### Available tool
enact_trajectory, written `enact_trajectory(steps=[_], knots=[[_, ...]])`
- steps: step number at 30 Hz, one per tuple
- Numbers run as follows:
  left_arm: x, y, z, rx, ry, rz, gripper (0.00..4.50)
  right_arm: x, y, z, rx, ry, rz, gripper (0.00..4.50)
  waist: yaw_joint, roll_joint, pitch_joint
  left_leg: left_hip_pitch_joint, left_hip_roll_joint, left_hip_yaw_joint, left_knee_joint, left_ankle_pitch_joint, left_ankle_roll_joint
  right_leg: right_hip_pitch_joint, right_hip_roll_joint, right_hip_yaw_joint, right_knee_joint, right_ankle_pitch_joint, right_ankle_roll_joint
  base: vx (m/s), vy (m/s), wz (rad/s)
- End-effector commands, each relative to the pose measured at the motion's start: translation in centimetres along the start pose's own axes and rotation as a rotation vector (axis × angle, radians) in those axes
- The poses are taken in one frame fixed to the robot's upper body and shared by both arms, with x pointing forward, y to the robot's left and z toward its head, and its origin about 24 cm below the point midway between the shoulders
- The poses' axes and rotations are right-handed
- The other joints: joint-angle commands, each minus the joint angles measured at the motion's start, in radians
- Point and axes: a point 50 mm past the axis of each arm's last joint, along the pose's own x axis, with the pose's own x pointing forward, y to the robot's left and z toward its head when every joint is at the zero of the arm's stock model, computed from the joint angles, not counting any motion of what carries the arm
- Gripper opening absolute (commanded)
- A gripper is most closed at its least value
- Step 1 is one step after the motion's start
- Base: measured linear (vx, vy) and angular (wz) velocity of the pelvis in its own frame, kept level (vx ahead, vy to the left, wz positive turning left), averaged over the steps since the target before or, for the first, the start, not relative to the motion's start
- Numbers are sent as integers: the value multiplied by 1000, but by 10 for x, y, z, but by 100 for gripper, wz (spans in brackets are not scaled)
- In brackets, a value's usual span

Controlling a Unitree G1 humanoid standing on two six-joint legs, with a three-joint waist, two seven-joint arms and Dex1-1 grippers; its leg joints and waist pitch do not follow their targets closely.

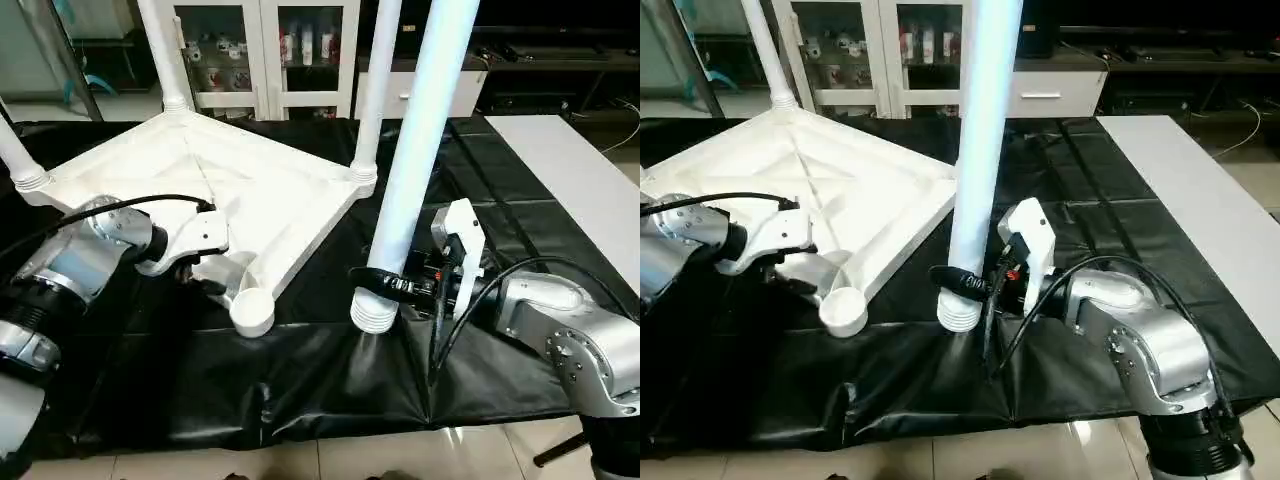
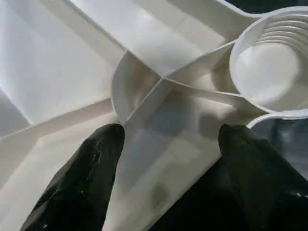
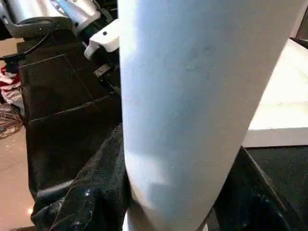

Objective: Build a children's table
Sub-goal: Pick table leg

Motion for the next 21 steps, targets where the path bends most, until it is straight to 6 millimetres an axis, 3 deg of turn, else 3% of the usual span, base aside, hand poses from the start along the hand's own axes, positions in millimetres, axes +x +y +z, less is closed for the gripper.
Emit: enact_trajectory(steps=[1, 3, 6, 11, 16, 21], knots=[[4, -10, -15, -46, 58, -105, 359, -4, 2, 7, -23, -17, 13, 186, 6, 12, -65, -4, 5, 5, -78, -301, -12, 49, -40, 42, -84, -393, -157, 0, 0, 0], [-2, -5, -11, -55, 22, -80, 359, -5, 3, 9, -21, -22, 27, 186, 7, 13, -65, -2, 5, 9, -77, -292, -12, 51, -38, 44, -79, -337, -186, 0, 0, 0], [-11, -1, -10, -65, 9, -80, 359, -7, 6, 11, -20, -26, 62, 186, 9, 13, -66, -2, 4, 10, -77, -281, -7, 53, -37, 44, -76, -308, -200, 0, 0, 0], [-19, 4, -4, -67, -39, -64, 359, -8, 8, 11, -19, -24, 79, 186, 10, 14, -63, 1, 5, 10, -78, -302, -9, 51, -40, 44, -80, -349, -196, 0, 0, 0], [-22, 2, -9, -60, 12, -98, 359, -8, 10, 10, -17, -17, 97, 186, 14, 17, -62, 3, 6, 9, -79, -317, -15, 49, -40, 44, -83, -380, -182, 0, 0, 0], [-19, -1, -9, -32, 17, -100, 359, -9, 12, 9, -16, -13, 111, 186, 18, 15, -63, 2, 7, 8, -80, -309, -17, 51, -40, 45, -79, -348, -190, 0, 0, 0]])
